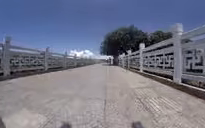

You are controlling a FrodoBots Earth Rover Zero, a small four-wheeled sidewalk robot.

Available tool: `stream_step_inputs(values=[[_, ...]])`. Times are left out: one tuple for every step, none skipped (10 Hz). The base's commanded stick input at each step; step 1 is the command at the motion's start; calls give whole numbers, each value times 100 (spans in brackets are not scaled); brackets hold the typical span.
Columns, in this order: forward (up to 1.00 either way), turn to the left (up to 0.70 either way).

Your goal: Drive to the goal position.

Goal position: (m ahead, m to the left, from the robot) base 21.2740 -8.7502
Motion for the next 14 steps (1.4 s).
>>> stream_step_inputs(values=[[70,0],[70,0],[70,0],[70,0],[70,0],[70,0],[70,0],[70,0],[70,0],[70,0],[70,0],[70,0],[70,0],[70,0]])
